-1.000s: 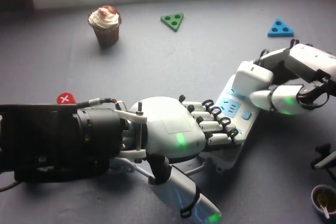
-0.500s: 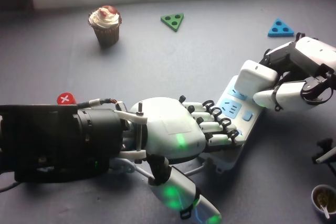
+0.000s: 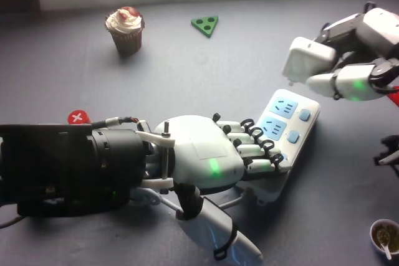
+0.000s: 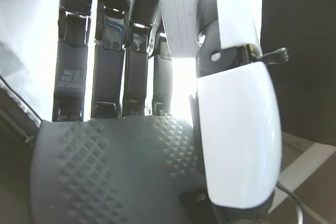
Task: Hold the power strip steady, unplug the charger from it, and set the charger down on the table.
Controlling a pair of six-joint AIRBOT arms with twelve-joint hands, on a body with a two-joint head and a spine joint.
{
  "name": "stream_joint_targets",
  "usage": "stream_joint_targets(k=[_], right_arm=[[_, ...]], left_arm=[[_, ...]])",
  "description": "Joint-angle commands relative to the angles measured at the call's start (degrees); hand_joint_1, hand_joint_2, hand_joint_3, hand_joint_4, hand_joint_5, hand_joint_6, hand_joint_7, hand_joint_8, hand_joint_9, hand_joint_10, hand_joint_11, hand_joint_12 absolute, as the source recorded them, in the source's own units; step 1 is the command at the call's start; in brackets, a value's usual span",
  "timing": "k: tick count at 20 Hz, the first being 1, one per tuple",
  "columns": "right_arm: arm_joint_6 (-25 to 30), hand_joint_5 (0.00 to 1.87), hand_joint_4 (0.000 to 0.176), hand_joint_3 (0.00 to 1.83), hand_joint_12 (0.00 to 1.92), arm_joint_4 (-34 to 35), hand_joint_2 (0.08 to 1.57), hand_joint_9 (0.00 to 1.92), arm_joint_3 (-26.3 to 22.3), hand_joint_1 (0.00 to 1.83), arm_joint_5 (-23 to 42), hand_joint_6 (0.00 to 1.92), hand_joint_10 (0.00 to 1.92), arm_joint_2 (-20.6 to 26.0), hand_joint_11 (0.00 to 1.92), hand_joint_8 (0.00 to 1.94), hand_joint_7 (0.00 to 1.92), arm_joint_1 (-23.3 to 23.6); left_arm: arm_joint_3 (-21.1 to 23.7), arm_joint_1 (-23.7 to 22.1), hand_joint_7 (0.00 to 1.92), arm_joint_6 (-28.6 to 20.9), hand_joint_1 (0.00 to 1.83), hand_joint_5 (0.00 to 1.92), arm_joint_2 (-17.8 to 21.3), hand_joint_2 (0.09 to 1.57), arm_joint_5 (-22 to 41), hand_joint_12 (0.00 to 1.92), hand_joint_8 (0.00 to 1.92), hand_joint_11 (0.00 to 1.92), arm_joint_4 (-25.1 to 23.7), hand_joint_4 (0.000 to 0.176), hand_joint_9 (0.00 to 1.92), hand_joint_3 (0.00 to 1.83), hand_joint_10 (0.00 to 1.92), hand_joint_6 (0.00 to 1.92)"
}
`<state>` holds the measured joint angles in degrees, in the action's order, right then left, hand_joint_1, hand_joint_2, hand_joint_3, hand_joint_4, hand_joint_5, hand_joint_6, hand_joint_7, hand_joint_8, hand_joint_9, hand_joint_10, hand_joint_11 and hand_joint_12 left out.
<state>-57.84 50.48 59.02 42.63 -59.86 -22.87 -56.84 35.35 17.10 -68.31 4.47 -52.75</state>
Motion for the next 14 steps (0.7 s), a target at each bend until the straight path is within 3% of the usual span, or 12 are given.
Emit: stream_joint_targets(k=[1, 7, 11, 14], right_arm=[[0.6, 0.97, 0.0, 0.0, 0.82, -2.2, 1.08, 1.25, -0.2, 1.24, 6.1, 0.92, 0.01, 1.8, 0.84, 0.79, 1.14, 0.7], [-0.4, 0.98, 0.0, 0.0, 0.79, -6.0, 1.09, 1.25, -2.4, 1.24, 5.3, 0.92, 0.0, 9.7, 0.85, 0.81, 1.13, -2.9], [-1.7, 0.98, 0.0, 0.0, 0.79, -14.7, 1.09, 1.23, -5.2, 1.24, 2.4, 0.92, 0.0, 15.6, 0.83, 0.8, 1.13, -7.6], [-2.1, 0.99, 0.0, 0.0, 0.82, -19.4, 1.08, 1.24, -5.8, 1.24, 2.4, 0.9, 0.01, 17.5, 0.83, 0.79, 1.14, -10.2]], left_arm=[[-0.1, 0.0, 0.07, 0.0, 0.0, 0.05, -0.1, 0.95, 0.6, 0.07, 0.0, 0.04, 0.1, 0.0, 0.06, 0.0, 0.0, 0.0], [-0.1, 0.0, 0.05, 0.0, 0.0, 0.04, 0.0, 0.96, 0.6, 0.06, 0.0, 0.03, 0.2, 0.0, 0.05, 0.0, 0.0, 0.0], [0.1, 0.0, 0.06, 0.0, 0.0, 0.05, 0.1, 0.95, 0.6, 0.06, 0.0, 0.03, 0.3, 0.0, 0.06, 0.0, 0.0, 0.0], [0.1, 0.0, 0.07, 0.0, 0.0, 0.05, 0.3, 0.96, 0.6, 0.06, 0.0, 0.03, 0.3, 0.0, 0.06, 0.0, 0.0, 0.0]])
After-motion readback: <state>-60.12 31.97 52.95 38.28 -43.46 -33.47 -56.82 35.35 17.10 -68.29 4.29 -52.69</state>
